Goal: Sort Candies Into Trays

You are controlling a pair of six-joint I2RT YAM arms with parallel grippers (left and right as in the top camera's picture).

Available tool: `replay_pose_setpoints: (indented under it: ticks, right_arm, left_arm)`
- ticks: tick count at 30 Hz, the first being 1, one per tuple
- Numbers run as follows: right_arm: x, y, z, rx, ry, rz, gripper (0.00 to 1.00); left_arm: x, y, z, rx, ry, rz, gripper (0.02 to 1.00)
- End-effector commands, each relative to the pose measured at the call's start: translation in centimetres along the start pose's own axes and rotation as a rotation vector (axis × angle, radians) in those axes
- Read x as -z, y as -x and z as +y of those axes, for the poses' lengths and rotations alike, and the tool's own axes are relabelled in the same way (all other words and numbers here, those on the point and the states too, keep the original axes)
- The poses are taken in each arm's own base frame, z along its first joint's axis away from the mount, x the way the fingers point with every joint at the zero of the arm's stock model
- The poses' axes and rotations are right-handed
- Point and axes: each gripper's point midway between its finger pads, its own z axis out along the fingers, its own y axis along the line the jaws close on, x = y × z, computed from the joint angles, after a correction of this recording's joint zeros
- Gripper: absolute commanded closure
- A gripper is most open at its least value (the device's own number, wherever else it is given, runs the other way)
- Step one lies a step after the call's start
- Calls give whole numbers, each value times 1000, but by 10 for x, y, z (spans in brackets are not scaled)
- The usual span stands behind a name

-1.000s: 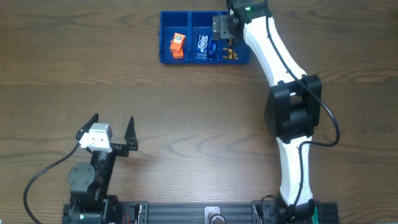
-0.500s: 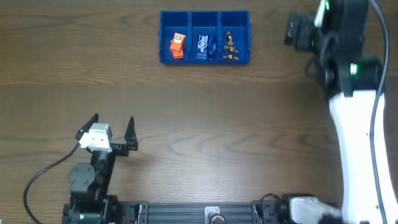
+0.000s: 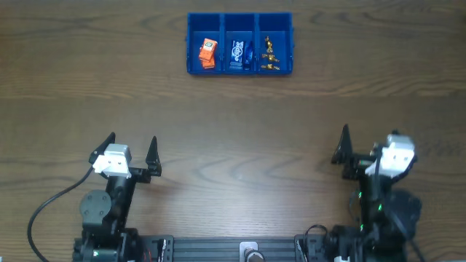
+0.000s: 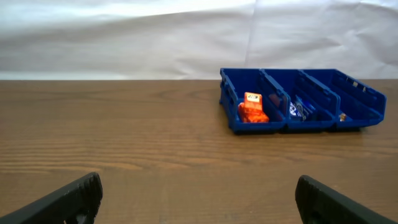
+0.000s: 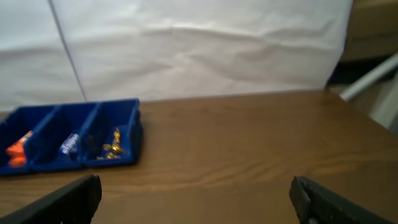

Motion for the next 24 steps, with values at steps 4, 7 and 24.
replay_pose_setpoints:
  ticks: [4, 7, 24]
  right_arm:
    - [2, -26, 18, -16, 112, -39, 3]
    - [-4, -40, 23, -16, 141, -16, 3]
    - [-25, -81, 38, -6, 197, -43, 3]
  left_arm:
    - [-1, -16, -1, 2, -13, 46, 18]
    - [-1, -16, -1, 2, -13, 46, 23]
    - [-1, -16, -1, 2, -13, 46, 23]
